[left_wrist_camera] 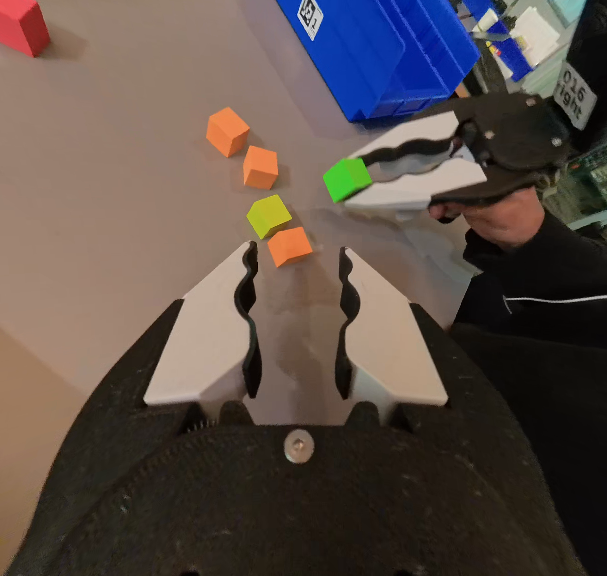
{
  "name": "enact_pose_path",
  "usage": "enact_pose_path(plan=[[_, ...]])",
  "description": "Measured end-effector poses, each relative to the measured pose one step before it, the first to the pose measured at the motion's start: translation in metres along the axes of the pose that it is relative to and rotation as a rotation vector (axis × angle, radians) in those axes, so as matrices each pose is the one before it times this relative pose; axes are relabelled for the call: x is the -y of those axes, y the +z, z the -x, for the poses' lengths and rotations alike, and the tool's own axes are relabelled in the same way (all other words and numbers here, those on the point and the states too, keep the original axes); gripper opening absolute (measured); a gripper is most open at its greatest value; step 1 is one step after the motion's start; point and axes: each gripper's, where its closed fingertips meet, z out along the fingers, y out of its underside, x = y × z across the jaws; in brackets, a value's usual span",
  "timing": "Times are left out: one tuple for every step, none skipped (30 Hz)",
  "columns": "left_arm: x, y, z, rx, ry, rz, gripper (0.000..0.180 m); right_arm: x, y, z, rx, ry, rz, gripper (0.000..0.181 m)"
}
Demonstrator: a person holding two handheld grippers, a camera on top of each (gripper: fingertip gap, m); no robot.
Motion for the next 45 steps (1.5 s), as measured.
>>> enact_pose_path(plan=[[0.00195,0.00081,0.00263,0.0000,-0.0054,-0.0057,0.047,0.00325,0.00417,0.01046,0.0244,-0.0165,-0.0115,0.029],[0.00261,0.00066,0.00277,0.0027,-0.0016,-0.0069,0.047,0.00266,0.00574,0.00915,0.0213,-0.0125,-0.0086,0.029],[0.00314,0.00032,0.00260,0.0027,0.0007,-0.0071,0.047,0.00145,0.00690,0.00773,0.0194,-0.0079,-0.0018,0.029],[0.00309,0.00029,0.00221,0.0015,0.0015,-0.0058,0.047,0.00026,0.00707,0.00604,0.0150,-0.0051,0.0054,0.029],[0.00286,0.00024,0.00221,0.0017,0.0021,-0.0044,0.047,-0.00030,0.00639,0.00383,0.0048,-0.0063,0.0072,0.029],[0.00240,0.00030,0.00221,0.0027,0.0026,-0.0033,0.047,-0.00027,0.00527,0.00151,-0.0074,-0.0097,0.0048,0.029],[0.00197,0.00018,0.00198,0.0029,0.0022,-0.0028,0.046,-0.00143,0.00407,-0.00094,-0.0183,-0.0117,0.0090,0.029],[0.00171,0.00005,0.00144,0.0016,0.0012,-0.0030,0.046,-0.00391,0.00335,-0.00257,-0.0229,-0.0138,0.0224,0.029],[0.00119,-0.00018,0.00115,0.0007,0.0002,-0.0030,0.046,-0.00628,0.00264,-0.00301,-0.0218,-0.0155,0.0348,0.029],[0.00076,-0.00027,0.00085,0.0012,-0.0004,-0.0026,0.046,-0.00408,0.00109,-0.00144,-0.0099,-0.0100,0.0185,0.031],[0.00013,-0.00024,0.00094,0.0015,-0.0014,-0.0023,0.046,-0.00097,-0.00088,0.00062,0.0067,0.0044,-0.0036,0.031],[-0.00026,-0.00005,0.00100,0.0008,-0.0024,-0.0024,0.046,-0.00154,-0.00086,0.00124,0.0147,0.0176,-0.0007,0.035],[-0.00088,0.00040,0.00131,0.0001,-0.0045,-0.0004,0.046,-0.00339,0.00020,0.00180,0.0195,0.0213,0.0072,0.042],[-0.00142,0.00071,0.00116,-0.0016,-0.0066,0.0022,0.046,-0.00383,0.00072,0.00177,0.0174,0.0171,0.0086,0.045],[-0.00119,0.00093,0.00101,-0.0031,-0.0073,0.0022,0.046,-0.00356,0.00089,0.00097,0.0067,0.0090,0.0055,0.046],[-0.00081,0.00075,0.00071,-0.0036,-0.0068,0.0009,0.046,-0.00307,0.00078,0.00119,0.0019,0.0013,0.0041,0.046],[-0.00014,0.00058,0.00015,-0.0039,-0.0051,-0.0001,0.046,-0.00278,0.00084,0.00151,-0.0001,-0.0035,0.0064,0.045],[0.00026,0.00040,0.00002,-0.0024,-0.0021,-0.0006,0.046,-0.00219,0.00074,0.00080,-0.0076,-0.0077,0.0056,0.041],[0.00046,0.00011,0.00017,0.0006,0.0013,-0.0011,0.046,-0.00205,0.00075,0.00036,-0.0124,-0.0117,0.0056,0.038],[0.00048,0.00023,0.00036,0.0027,0.0028,-0.0004,0.046,-0.00224,0.00089,0.00065,-0.0088,-0.0125,0.0091,0.037],[0.00014,0.00042,0.00029,0.0015,0.0022,0.0013,0.046,-0.00207,0.00097,0.00075,-0.0047,-0.0078,0.0091,0.038],[-0.00015,0.00048,0.00042,0.0006,0.0006,0.0014,0.046,0.00001,0.00067,0.00032,-0.0034,-0.0022,-0.0015,0.039],[-0.00017,0.00068,0.00041,-0.0003,-0.0009,0.0003,0.046,0.00178,0.00067,-0.00025,-0.0021,0.0026,-0.0097,0.040],[-0.00015,0.00082,0.00028,-0.0019,-0.0024,-0.0006,0.046,0.00229,0.00103,-0.00073,-0.0008,0.0066,-0.0080,0.040],[-0.00026,0.00103,0.00022,-0.0024,-0.0036,0.0000,0.046,0.00199,0.00166,-0.00062,0.0026,0.0060,-0.0052,0.036],[-0.00005,0.00111,-0.00006,-0.0033,-0.0033,0.0001,0.046,0.00102,0.00204,-0.00049,0.0030,0.0007,-0.0008,0.029],[0.00000,0.00092,-0.00039,-0.0040,-0.0022,0.0004,0.046,-0.00019,0.00159,-0.00075,-0.0017,-0.0060,0.0038,0.022],[0.00021,0.00066,-0.00075,-0.0037,0.0000,0.0011,0.046,-0.00075,0.00027,-0.00024,-0.0006,-0.0122,0.0057,0.015],[0.00023,0.00037,-0.00075,-0.0018,0.0028,0.0013,0.046,-0.00113,-0.00084,0.00076,0.0031,-0.0124,0.0060,0.014],[-0.00001,0.00002,-0.00044,0.0010,0.0051,0.0009,0.046,-0.00166,-0.00167,0.00097,0.0045,-0.0074,0.0067,0.014],[-0.00034,0.00009,0.00014,0.0023,0.0054,0.0018,0.046,-0.00221,-0.00237,0.00133,0.0069,-0.0037,0.0069,0.014],[-0.00114,0.00020,0.00029,0.0007,0.0036,0.0045,0.046,-0.00263,-0.00274,0.00160,0.0089,-0.0033,0.0057,0.014],[-0.00186,0.00047,0.00039,-0.0025,0.0002,0.0066,0.047,-0.00297,-0.00290,0.00233,0.0122,-0.0044,0.0038,0.014],[-0.00217,0.00082,0.00054,-0.0042,-0.0042,0.0071,0.046,-0.00306,-0.00312,0.00397,0.0213,-0.0059,0.0017,0.015],[-0.00200,0.00084,0.00059,-0.0042,-0.0067,0.0057,0.047,-0.00340,-0.00337,0.00496,0.0255,-0.0067,0.0024,0.015],[-0.00161,0.00095,0.00036,-0.0044,-0.0060,0.0035,0.047,-0.00384,-0.00378,0.00403,0.0173,-0.0073,0.0058,0.016],[-0.00128,0.00088,0.00007,-0.0039,-0.0040,0.0033,0.046,-0.00422,-0.00408,0.00289,0.0101,-0.0080,0.0084,0.019],[-0.00092,0.00092,0.00007,-0.0020,-0.0008,0.0038,0.047,-0.00463,-0.00450,0.00274,0.0102,-0.0071,0.0098,0.024],[-0.00068,0.00094,0.00015,0.0001,0.0019,0.0028,0.047,-0.00464,-0.00467,0.00167,0.0067,-0.0038,0.0096,0.027],[-0.00028,0.00111,0.00002,-0.0002,0.0032,0.0015,0.046,-0.00438,-0.00474,0.00009,0.0037,0.0010,0.0034,0.031],[-0.00021,0.00146,-0.00021,-0.0027,0.0033,0.0014,0.046,-0.00285,-0.00495,-0.00116,0.0053,0.0083,-0.0088,0.032],[-0.00027,0.00201,-0.00031,-0.0044,0.0038,0.0029,0.046,-0.00074,-0.00525,-0.00419,-0.0023,0.0194,-0.0206,0.031],[-0.00063,0.00276,-0.00023,-0.0040,0.0066,0.0055,0.045,0.00151,-0.00523,-0.00820,-0.0152,0.0287,-0.0285,0.029],[-0.00090,0.00362,-0.00029,-0.0020,0.0091,0.0087,0.044,0.00352,-0.00433,-0.01105,-0.0240,0.0317,-0.0319,0.028],[-0.00077,0.00413,-0.00066,-0.0006,0.0118,0.0095,0.044,0.00545,-0.00283,-0.01315,-0.0334,0.0292,-0.0311,0.028]])
